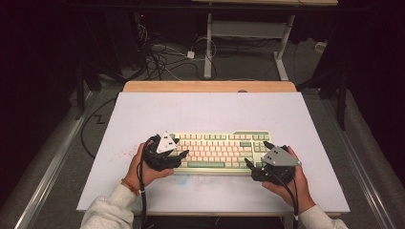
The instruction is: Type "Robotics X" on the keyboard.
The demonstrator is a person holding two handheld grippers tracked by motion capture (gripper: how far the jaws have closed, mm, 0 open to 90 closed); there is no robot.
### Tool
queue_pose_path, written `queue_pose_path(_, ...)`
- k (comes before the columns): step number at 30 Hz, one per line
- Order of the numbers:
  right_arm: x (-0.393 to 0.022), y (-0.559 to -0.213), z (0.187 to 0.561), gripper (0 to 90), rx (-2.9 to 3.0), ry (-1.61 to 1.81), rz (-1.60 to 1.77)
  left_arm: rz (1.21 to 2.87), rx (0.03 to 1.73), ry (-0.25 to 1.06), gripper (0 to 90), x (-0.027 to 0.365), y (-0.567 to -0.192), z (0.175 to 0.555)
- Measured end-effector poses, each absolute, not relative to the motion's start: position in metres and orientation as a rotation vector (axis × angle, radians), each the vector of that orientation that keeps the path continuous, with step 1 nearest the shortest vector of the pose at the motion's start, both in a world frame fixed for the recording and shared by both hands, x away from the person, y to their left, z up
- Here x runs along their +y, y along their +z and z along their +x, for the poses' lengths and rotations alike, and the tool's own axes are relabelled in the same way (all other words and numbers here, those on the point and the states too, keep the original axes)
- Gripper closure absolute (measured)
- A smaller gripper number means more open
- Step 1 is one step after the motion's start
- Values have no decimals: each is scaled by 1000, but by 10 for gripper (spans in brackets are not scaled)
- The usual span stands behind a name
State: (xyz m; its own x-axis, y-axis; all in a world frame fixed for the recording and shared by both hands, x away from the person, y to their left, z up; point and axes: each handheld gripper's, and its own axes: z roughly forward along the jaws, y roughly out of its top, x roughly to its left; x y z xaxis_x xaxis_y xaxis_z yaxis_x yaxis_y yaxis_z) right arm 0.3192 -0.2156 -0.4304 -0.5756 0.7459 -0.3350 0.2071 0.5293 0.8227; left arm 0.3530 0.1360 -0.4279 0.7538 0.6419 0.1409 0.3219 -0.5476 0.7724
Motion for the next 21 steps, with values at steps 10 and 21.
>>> queue_pose_path(10, -216, -432, 319, 243, 2095, 991, 767, 2203, 702, 504, 615, 129, -429, 360)
queue_pose_path(21, -224, -428, 325, 507, 2136, 1054, 785, 2216, 699, 508, 613, 123, -430, 366)
